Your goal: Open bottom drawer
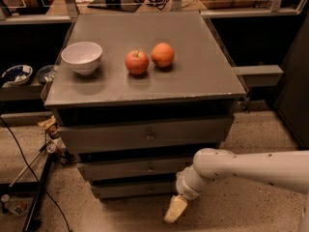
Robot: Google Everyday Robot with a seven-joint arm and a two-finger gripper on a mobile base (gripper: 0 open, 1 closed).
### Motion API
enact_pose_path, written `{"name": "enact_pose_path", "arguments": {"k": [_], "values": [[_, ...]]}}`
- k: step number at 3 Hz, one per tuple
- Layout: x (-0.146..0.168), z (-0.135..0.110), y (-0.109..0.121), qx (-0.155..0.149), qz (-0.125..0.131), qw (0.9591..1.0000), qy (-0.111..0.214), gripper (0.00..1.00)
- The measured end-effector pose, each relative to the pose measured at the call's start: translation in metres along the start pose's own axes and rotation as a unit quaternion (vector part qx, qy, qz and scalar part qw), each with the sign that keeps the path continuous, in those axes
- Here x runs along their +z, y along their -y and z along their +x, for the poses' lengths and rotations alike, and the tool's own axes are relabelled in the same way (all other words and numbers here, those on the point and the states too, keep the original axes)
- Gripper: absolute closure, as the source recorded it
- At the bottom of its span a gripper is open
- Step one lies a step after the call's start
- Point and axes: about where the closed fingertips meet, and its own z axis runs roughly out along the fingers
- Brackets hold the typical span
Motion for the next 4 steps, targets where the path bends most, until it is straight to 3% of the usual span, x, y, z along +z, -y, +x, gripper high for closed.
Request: {"name": "enact_pose_path", "arguments": {"k": [1, 2, 3, 4], "values": [[0.039, 0.025, 0.026, 0.021, 0.027, 0.9994, 0.003, 0.0], [0.05, 0.028, 0.029, 0.027, 0.025, 0.9993, 0.006, 0.0], [0.117, 0.021, 0.052, 0.014, -0.001, 0.9993, 0.035, 0.0], [0.122, 0.022, 0.054, 0.017, -0.002, 0.9992, 0.037, 0.0]]}}
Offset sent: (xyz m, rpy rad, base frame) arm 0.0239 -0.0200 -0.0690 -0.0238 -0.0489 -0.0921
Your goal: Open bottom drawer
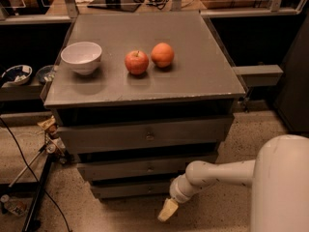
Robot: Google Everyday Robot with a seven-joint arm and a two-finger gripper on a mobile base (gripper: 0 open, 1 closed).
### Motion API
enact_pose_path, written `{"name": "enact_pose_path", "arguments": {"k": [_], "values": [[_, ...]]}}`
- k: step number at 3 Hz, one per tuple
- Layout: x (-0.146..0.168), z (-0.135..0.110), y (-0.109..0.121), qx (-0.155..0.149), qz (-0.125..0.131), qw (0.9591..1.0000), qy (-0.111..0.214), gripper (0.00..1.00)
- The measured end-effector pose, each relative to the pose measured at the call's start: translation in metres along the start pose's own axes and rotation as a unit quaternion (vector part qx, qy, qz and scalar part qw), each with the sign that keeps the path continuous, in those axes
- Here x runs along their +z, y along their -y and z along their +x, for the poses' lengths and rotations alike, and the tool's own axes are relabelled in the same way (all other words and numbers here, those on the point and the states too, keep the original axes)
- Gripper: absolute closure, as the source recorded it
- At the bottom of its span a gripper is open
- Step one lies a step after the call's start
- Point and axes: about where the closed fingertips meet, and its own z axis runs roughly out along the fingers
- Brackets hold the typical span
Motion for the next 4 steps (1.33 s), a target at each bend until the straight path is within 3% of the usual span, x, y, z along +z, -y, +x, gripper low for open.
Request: {"name": "enact_pose_path", "arguments": {"k": [1, 2, 3, 4], "values": [[0.006, 0.002, 0.002, 0.007, 0.006, 1.0, 0.003, 0.0], [0.031, 0.006, 0.006, 0.009, 0.0, 0.9999, -0.007, 0.0], [0.053, -0.009, 0.011, -0.011, -0.007, 0.9999, -0.01, 0.0], [0.061, -0.009, 0.01, -0.009, -0.008, 0.9999, -0.011, 0.0]]}}
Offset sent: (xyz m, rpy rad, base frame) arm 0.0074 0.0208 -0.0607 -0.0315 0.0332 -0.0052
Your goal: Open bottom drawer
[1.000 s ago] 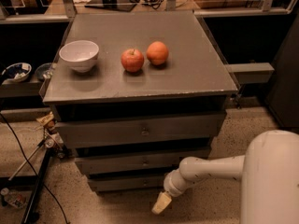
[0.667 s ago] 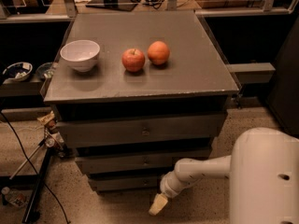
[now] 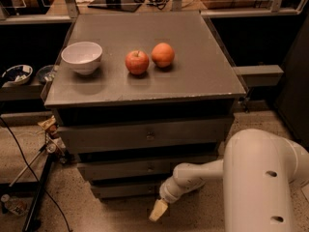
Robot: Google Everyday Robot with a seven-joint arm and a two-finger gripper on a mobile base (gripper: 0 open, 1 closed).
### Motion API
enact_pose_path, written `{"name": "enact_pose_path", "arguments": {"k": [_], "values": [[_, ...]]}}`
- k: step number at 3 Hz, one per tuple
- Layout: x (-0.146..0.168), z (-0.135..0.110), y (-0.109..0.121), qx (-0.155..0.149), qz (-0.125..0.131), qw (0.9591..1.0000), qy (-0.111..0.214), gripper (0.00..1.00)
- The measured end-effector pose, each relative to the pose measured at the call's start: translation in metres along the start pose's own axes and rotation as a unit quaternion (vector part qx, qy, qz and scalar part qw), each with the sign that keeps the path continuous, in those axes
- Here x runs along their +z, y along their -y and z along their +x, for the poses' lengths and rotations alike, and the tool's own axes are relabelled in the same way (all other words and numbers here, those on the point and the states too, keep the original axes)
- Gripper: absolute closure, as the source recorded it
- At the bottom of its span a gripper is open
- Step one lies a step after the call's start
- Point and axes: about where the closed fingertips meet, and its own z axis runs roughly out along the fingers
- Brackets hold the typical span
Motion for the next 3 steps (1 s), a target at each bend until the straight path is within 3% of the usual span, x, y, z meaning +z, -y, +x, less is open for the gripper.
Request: {"name": "enact_pose_path", "arguments": {"k": [2, 3], "values": [[0.015, -0.001, 0.039, 0.03, 0.038, 0.9988, 0.005, 0.0], [0.019, 0.001, 0.042, 0.032, 0.041, 0.9986, 0.007, 0.0]]}}
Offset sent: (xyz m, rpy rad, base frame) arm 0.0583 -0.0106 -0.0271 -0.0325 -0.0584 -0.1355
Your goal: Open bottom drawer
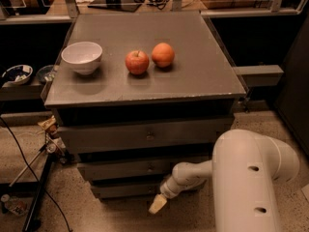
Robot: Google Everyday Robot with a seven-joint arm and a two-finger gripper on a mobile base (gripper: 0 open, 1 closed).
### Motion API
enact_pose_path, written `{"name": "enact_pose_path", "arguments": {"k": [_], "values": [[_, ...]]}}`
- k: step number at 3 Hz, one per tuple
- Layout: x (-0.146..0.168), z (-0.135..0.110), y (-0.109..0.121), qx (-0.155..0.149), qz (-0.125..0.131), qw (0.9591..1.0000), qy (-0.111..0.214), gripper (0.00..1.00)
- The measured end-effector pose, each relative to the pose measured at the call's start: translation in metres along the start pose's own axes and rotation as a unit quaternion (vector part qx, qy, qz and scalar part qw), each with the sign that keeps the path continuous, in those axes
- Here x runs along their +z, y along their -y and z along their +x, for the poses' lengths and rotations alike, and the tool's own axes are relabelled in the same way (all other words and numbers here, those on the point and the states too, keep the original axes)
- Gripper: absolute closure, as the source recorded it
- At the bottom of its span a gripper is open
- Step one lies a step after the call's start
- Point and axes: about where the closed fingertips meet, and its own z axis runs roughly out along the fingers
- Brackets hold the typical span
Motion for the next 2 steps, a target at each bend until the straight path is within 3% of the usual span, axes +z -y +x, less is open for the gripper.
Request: {"name": "enact_pose_path", "arguments": {"k": [1, 2], "values": [[0.01, 0.003, 0.006, 0.003, 0.005, 1.0, 0.003, 0.0], [0.03, -0.017, 0.024, -0.013, 0.013, 0.9997, 0.018, 0.0]]}}
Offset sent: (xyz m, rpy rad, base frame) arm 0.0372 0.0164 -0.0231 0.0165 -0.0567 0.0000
